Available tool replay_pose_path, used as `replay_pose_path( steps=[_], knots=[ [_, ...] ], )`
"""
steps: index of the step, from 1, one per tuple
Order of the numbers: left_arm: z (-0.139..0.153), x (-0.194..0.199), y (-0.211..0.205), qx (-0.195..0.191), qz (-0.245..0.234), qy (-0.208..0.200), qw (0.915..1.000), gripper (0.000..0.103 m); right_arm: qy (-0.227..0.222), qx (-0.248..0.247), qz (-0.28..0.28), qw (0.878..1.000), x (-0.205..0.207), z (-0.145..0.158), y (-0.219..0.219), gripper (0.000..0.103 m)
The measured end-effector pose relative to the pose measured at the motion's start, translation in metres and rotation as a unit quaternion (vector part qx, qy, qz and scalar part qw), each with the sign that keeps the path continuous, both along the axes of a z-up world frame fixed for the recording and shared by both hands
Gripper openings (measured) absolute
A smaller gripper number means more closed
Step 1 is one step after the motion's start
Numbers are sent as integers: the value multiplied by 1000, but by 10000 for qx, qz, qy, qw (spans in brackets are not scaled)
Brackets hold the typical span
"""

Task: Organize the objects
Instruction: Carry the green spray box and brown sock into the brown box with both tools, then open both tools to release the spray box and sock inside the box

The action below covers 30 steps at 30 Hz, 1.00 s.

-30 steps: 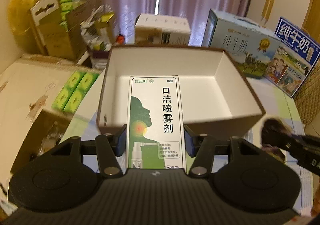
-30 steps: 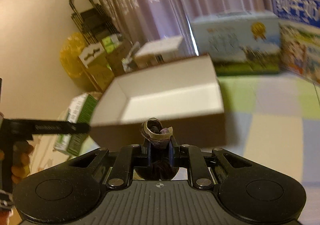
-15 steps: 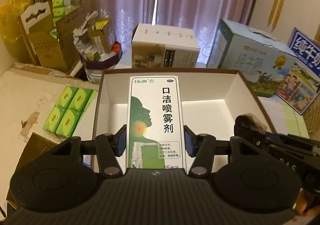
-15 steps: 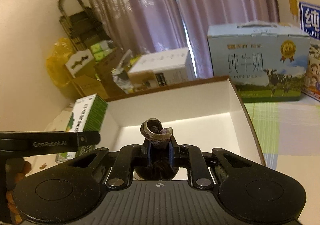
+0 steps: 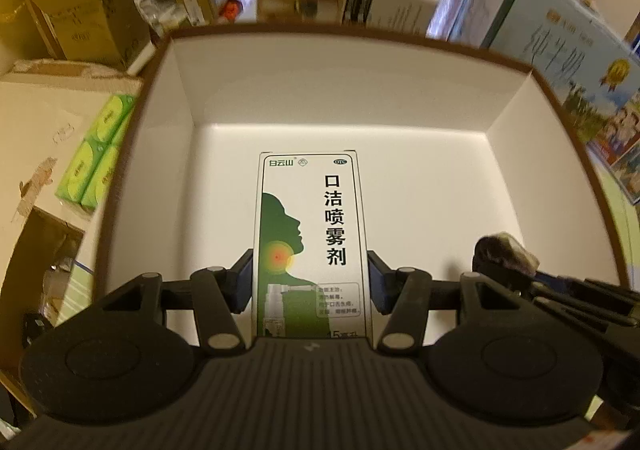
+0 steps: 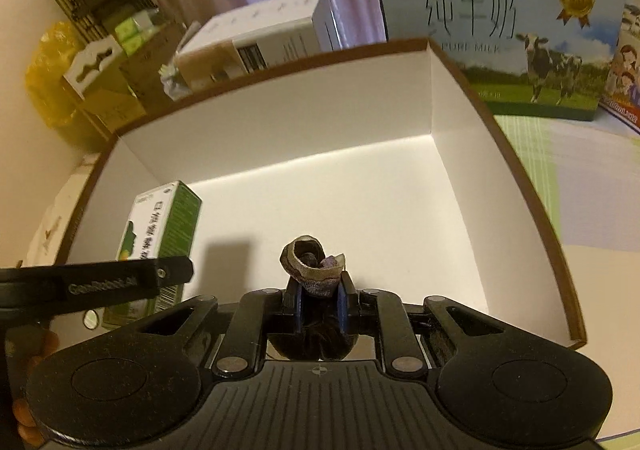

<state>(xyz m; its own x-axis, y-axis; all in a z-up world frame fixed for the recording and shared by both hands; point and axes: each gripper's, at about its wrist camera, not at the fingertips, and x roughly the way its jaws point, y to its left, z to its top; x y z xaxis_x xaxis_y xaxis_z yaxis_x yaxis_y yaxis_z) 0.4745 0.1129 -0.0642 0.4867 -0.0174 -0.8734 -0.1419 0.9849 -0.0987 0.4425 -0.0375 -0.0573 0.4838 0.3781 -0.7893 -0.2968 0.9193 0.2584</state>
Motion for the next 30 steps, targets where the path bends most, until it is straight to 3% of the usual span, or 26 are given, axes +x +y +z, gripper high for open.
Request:
replay_pose_path(
  steps=[7,9,10,28,30],
  knots=[
    [-16,1,-7,30,-102,281,9995,51,59,-88,18,9999,1,-2,-1,13],
    [-13,0,-7,24,-109,234,9997,64,62,-91,25,9999,1,-2,-2,13],
    [-11,-1,-7,18,-116,210,9997,66,69,-91,28,9999,1,-2,-2,13],
    [12,-5,1,142,-73,14,9999,69,-154,112,124,9997,-4,13,5,13],
    [15,-7,3,149,-53,-20,9999,71,-165,338,124,9992,-2,16,3,25]
  ],
)
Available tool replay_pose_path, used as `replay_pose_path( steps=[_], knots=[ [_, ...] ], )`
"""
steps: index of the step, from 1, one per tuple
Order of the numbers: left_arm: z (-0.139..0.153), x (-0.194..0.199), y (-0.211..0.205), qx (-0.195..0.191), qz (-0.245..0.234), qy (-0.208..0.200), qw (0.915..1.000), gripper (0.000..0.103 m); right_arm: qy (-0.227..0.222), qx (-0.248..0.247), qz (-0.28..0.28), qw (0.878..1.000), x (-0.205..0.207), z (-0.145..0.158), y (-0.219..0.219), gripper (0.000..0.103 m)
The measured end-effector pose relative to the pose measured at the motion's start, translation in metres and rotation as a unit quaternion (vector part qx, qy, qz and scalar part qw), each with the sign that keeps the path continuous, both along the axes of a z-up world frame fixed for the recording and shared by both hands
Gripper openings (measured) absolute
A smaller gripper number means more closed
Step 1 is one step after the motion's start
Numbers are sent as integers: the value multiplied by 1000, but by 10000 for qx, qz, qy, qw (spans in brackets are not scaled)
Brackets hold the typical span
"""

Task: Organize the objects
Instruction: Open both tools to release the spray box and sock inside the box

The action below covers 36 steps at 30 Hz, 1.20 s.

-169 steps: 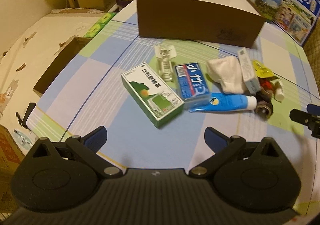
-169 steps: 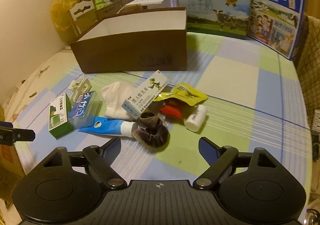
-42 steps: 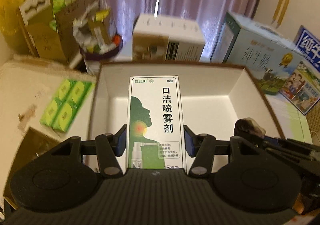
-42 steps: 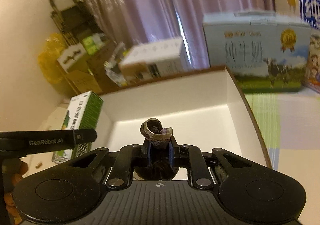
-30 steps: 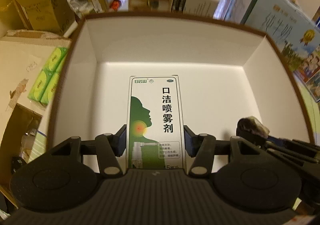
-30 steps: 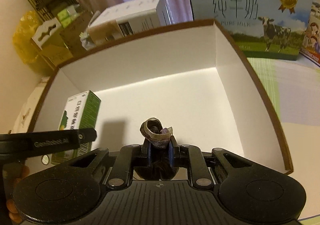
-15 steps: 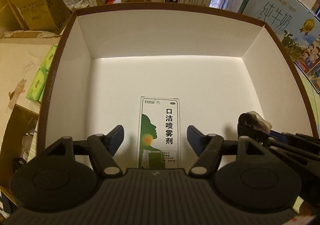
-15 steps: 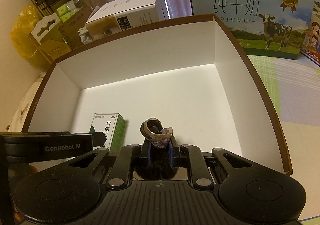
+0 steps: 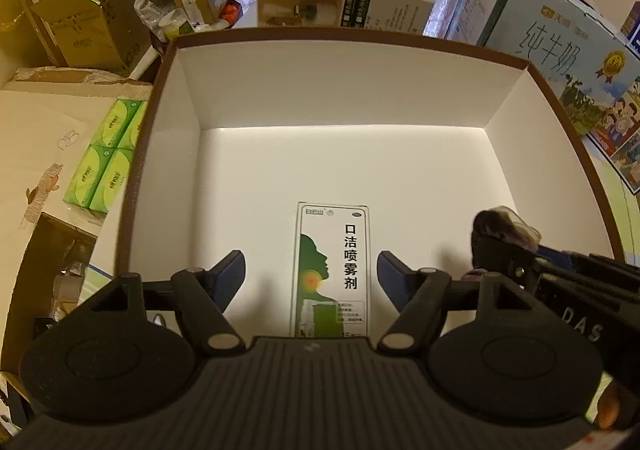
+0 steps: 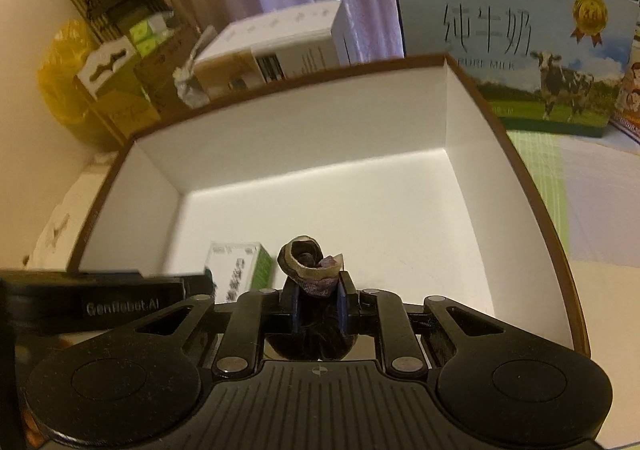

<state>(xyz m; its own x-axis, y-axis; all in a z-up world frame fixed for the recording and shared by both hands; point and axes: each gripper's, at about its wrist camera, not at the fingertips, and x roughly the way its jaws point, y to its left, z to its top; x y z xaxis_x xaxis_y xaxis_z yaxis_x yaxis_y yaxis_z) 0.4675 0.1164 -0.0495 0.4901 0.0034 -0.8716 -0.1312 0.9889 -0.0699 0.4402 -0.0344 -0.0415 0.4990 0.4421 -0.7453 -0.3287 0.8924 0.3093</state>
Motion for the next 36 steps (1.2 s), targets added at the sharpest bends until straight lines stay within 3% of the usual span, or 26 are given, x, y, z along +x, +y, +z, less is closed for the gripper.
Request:
replay_pose_path(
  steps=[3,6,21,36],
  knots=[
    [4,-3,2,2,9,-63,10000,74,-9,271,-159,9995,-1,4,-5,52],
    [7,-6,4,-14,27,-129,9999,78,-133,344,-251,9990,-3,11,-9,60],
    [30,-32,-6,4,-244,-421,9988,79,-349,539,-508,9966,-33,43,-40,68],
    [73,-97,-46,118,-633,-872,9941,80,-634,838,-687,9921,-91,80,-91,69]
  ],
)
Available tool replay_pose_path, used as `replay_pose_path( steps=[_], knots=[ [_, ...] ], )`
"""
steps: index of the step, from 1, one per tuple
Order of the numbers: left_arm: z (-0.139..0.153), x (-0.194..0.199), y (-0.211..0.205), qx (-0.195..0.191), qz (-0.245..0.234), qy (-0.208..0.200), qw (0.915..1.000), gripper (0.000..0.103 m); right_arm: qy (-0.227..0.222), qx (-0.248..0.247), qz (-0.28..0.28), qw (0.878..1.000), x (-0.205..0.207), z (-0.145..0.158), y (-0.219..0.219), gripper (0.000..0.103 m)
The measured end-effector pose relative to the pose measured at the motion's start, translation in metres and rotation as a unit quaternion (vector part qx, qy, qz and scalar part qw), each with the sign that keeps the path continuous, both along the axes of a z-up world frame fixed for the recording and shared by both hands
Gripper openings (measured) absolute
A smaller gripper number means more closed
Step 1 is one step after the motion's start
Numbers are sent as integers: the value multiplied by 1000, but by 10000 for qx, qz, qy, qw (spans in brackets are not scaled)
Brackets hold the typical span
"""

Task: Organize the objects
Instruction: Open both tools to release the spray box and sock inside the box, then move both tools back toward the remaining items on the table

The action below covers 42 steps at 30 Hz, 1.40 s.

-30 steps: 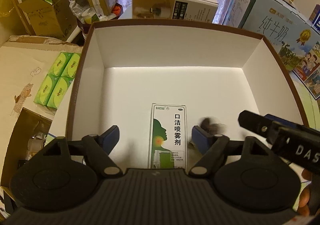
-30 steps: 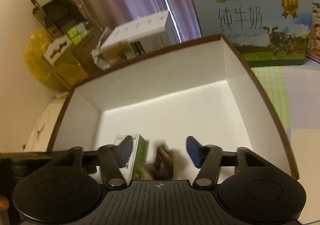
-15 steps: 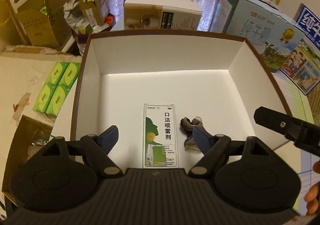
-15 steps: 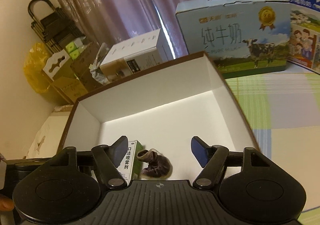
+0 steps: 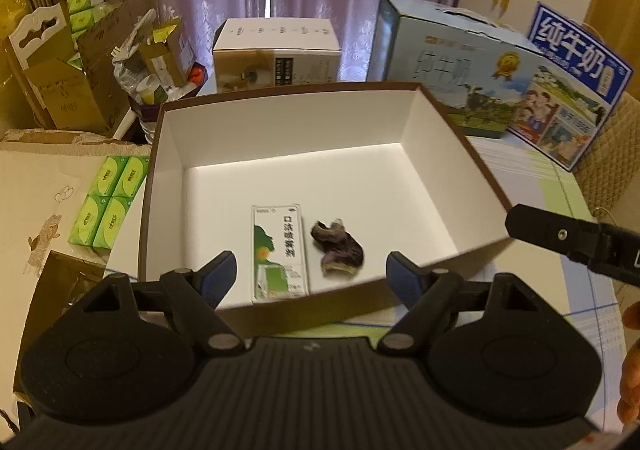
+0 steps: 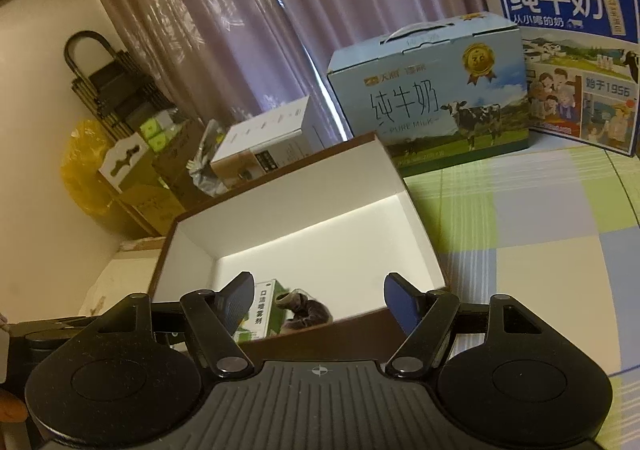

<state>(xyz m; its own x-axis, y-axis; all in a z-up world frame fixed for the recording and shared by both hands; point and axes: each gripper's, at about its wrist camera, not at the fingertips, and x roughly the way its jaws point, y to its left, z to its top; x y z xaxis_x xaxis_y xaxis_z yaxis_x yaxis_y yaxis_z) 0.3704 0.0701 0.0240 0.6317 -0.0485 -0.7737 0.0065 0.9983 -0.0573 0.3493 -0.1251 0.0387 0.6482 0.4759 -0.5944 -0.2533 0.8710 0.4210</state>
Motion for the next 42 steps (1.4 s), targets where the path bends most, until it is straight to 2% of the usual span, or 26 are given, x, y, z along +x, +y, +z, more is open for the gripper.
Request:
replay_pose_path(
  steps=[10,22,33,42],
  knots=[
    [4,-62,-22,23,35,0,10000,80,-95,-68,297,9995,-49,10,-33,69],
    [-8,-130,-34,22,162,196,9997,80,-41,-332,452,9984,-101,-3,-78,69],
    [-35,-166,-41,-30,268,524,9983,80,353,-485,602,9964,-127,-37,-100,69],
    [-57,-176,-36,-82,461,794,9957,80,537,-694,634,9941,-133,-56,-110,69]
  ],
)
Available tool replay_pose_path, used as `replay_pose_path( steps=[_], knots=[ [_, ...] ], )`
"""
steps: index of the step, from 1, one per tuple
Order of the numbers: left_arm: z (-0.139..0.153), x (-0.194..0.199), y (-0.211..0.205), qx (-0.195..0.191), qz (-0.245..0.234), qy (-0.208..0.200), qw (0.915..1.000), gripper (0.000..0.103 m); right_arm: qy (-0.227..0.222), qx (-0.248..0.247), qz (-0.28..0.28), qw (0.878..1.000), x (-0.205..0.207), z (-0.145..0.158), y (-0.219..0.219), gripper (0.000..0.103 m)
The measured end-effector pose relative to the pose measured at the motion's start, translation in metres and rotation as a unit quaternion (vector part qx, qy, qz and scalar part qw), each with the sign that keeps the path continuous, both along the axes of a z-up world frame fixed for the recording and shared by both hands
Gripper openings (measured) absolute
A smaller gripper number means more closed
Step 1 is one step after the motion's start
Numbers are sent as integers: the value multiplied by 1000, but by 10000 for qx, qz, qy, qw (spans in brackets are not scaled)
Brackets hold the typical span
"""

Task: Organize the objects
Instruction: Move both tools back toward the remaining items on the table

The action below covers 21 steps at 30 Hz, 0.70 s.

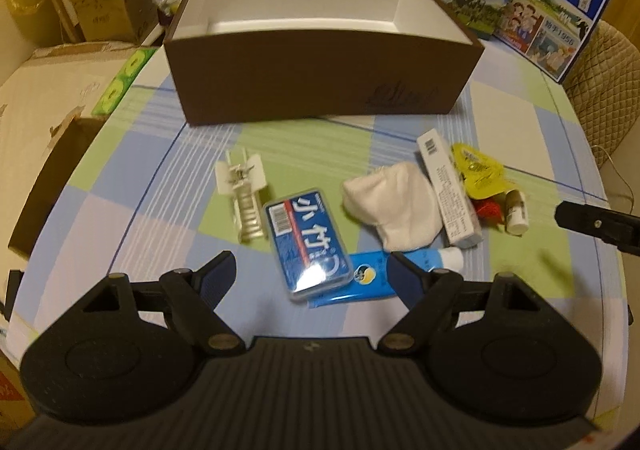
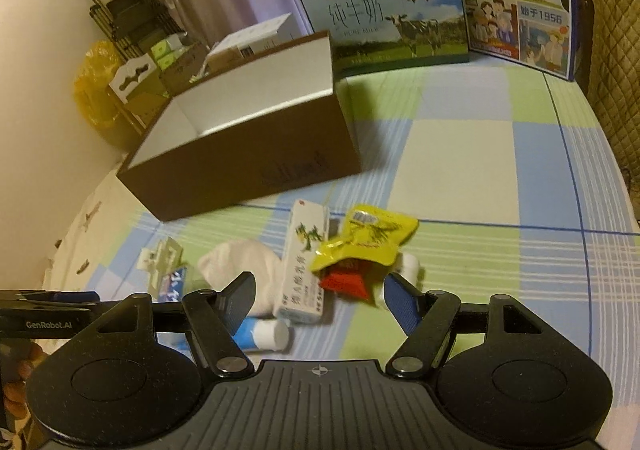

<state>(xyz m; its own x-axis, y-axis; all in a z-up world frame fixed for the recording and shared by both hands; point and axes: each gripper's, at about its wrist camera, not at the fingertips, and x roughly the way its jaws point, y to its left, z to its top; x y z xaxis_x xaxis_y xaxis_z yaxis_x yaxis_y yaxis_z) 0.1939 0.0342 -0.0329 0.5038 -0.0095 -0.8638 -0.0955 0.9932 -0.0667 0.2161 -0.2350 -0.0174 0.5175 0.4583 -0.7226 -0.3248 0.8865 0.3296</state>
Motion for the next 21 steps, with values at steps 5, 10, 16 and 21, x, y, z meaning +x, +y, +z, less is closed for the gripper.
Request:
replay_pose_path(
  steps=[5,10,16,21],
  knots=[
    [-12,3,1,0,103,112,9999,80,128,-87,-52,9999,1,-10,-6,69],
    [-25,11,0,-38,118,201,9997,78,227,-127,-156,9995,4,-16,-11,69],
    [-40,22,2,-194,172,348,9991,76,288,-158,-304,9990,7,-19,-18,69],
    [-51,30,3,-207,181,461,9986,74,345,-199,-438,9982,10,-21,-24,69]
  ],
)
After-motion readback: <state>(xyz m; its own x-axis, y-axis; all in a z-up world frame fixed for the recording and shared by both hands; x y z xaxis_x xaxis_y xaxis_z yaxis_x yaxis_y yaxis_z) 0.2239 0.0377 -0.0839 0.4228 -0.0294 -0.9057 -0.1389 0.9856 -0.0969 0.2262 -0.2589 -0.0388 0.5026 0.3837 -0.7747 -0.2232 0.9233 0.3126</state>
